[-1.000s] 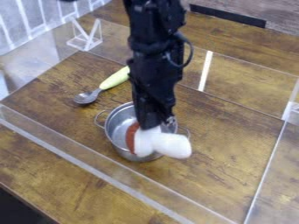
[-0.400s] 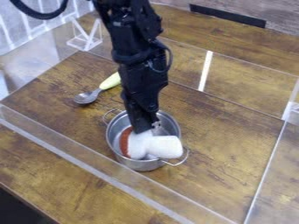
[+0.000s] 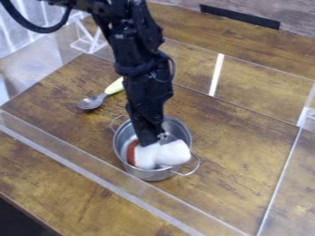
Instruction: Put the mushroom in the silver pot
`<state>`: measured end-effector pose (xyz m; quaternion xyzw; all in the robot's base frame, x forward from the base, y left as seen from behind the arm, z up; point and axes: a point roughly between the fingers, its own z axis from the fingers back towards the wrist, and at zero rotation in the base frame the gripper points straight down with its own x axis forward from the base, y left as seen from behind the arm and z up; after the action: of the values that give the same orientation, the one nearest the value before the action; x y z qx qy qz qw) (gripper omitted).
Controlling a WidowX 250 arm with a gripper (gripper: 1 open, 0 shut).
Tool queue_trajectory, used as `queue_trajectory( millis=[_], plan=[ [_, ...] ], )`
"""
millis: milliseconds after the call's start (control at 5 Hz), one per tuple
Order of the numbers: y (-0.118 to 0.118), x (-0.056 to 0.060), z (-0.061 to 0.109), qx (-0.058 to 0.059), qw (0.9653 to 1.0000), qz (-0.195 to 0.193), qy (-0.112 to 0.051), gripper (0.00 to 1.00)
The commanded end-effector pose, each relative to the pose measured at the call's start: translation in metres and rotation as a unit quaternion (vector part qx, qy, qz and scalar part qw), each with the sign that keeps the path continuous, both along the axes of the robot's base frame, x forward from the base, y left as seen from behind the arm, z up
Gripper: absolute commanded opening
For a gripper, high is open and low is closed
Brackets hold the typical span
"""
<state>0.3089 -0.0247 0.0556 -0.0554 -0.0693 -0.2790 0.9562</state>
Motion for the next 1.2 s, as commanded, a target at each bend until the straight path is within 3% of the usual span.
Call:
queue_trajectory(
  millis=[0,800,1000],
  plan=[
    [0.0052,0.0028,0.0022,-0.009,0.9998,0.009,-0.013,0.0],
    [0.0022,0.001,-0.0019,-0.052,0.9984,0.019,0.004,0.0],
    [0.0042,0.001,0.0022,-0.051,0.9984,0.022,0.008,1.0]
  ],
)
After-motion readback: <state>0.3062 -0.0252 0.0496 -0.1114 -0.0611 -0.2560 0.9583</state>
